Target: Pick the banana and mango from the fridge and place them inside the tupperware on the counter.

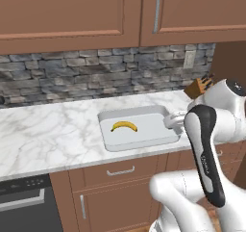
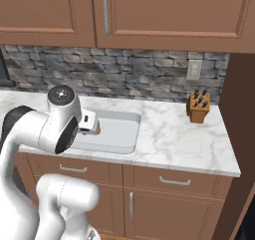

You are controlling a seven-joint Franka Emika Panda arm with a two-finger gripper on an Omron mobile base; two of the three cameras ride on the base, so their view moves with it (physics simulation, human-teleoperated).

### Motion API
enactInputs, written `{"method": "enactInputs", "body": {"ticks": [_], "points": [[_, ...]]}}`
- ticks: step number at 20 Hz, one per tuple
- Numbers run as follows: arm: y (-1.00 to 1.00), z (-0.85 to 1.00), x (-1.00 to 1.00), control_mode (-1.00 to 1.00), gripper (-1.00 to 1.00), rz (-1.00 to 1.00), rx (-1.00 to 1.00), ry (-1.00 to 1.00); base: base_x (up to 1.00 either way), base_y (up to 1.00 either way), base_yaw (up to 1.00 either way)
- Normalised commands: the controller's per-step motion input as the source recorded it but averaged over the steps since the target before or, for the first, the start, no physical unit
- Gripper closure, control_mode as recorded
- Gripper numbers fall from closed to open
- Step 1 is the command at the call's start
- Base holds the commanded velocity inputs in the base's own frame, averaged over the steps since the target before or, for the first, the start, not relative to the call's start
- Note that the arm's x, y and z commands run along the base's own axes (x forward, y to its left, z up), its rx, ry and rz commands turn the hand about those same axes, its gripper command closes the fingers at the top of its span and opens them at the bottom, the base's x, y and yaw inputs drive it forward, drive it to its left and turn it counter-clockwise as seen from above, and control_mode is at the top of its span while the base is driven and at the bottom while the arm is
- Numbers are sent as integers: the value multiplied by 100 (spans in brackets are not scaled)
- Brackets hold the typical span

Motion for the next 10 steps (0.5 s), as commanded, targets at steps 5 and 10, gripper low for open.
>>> {"method": "enactInputs", "body": {"ticks": [5, 10], "points": [[0, 44, -79, -100, -100, -6, -11, 1, 0, 0, 0], [0, 41, -34, 100, -100, -2, -7, 6, -2, 0, 0]]}}
